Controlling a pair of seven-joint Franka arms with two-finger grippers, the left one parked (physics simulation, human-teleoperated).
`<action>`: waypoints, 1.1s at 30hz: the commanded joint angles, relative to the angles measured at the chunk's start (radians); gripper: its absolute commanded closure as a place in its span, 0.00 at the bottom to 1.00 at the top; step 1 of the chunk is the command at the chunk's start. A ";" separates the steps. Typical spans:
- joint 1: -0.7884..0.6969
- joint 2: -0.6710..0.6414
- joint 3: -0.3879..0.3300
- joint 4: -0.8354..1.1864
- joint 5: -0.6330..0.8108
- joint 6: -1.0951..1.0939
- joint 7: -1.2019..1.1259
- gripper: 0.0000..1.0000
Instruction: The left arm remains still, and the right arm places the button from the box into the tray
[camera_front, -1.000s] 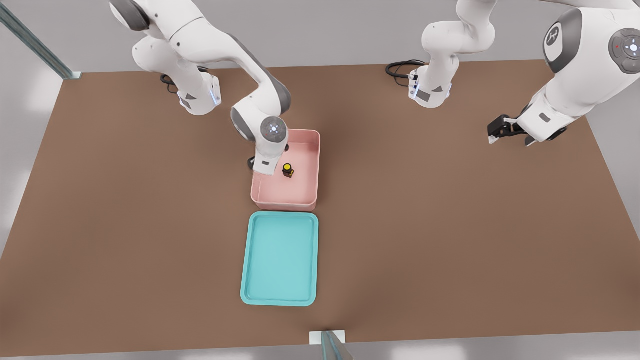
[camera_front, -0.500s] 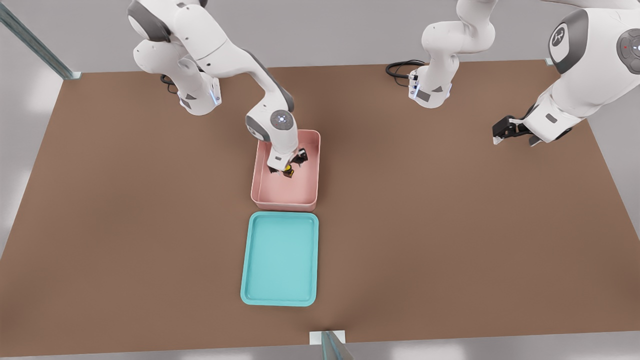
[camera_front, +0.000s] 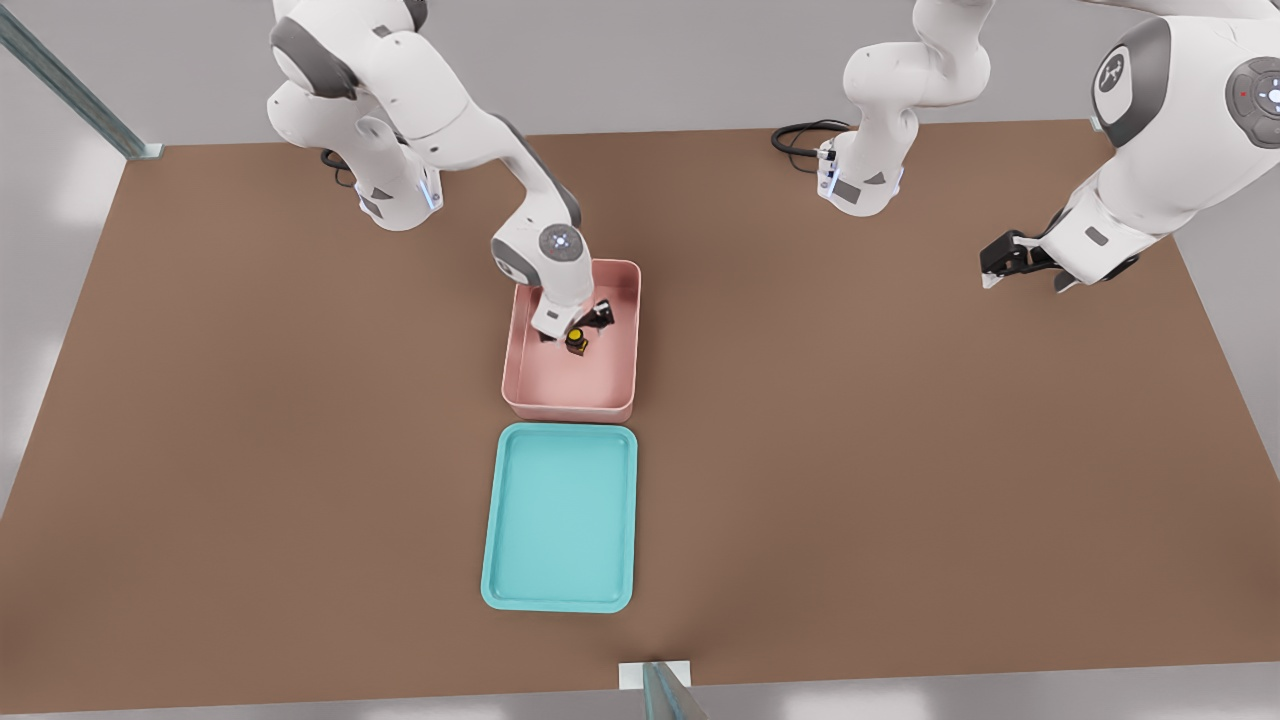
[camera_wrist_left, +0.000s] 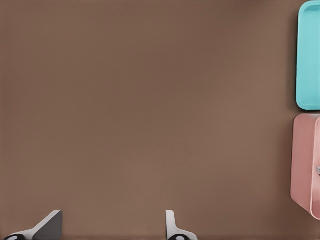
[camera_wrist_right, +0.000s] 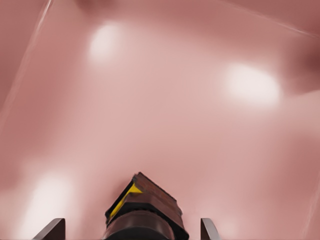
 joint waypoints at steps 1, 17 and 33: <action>0.000 0.009 0.000 0.006 0.000 0.037 0.111 0.00; -0.128 0.047 0.003 0.473 0.034 -0.276 0.108 0.46; -0.278 0.159 0.012 0.825 0.051 -0.585 -0.101 0.00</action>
